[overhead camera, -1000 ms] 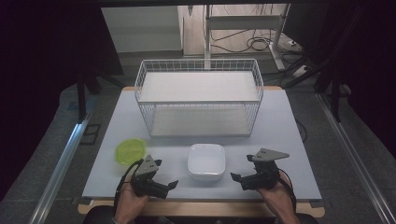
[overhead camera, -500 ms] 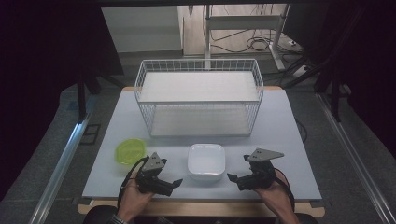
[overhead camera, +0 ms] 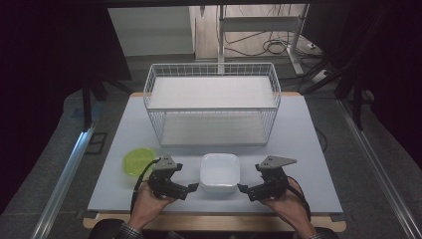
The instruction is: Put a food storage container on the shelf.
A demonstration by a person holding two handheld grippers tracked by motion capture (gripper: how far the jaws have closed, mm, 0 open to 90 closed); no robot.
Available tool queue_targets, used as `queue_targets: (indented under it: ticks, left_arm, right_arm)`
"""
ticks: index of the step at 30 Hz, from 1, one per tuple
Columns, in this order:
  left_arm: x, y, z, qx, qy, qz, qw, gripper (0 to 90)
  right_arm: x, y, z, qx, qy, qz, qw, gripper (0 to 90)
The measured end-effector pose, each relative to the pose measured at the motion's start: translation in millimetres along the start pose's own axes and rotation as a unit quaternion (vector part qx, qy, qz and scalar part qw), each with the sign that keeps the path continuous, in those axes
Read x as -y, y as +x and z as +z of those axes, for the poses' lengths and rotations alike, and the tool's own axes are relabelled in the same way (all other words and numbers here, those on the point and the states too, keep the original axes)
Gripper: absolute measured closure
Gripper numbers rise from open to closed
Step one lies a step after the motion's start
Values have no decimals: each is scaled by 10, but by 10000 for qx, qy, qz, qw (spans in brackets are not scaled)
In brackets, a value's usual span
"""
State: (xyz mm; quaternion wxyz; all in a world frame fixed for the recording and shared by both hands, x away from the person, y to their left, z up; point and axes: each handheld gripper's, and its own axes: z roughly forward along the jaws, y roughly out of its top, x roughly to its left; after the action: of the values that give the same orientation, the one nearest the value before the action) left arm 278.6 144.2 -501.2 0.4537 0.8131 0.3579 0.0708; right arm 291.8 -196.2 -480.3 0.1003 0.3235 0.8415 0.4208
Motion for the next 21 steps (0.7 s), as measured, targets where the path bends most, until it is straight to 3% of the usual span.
queue_targets:
  ticks: [3,9,16,21]
  left_arm:
    - [-29,14,31,-20,44,26,10000,106]
    - [-122,44,152,160,57,6,9999,140]
    - [-241,94,338,287,144,22,9995,167]
    - [-267,177,433,633,216,-185,9976,158]
  right_arm:
    - [-28,21,15,9,34,-16,10000,93]
    - [-94,-53,79,-197,29,245,9995,176]
    - [-165,-101,248,-342,194,370,9985,203]
    - [-205,-142,353,-461,327,471,9973,206]
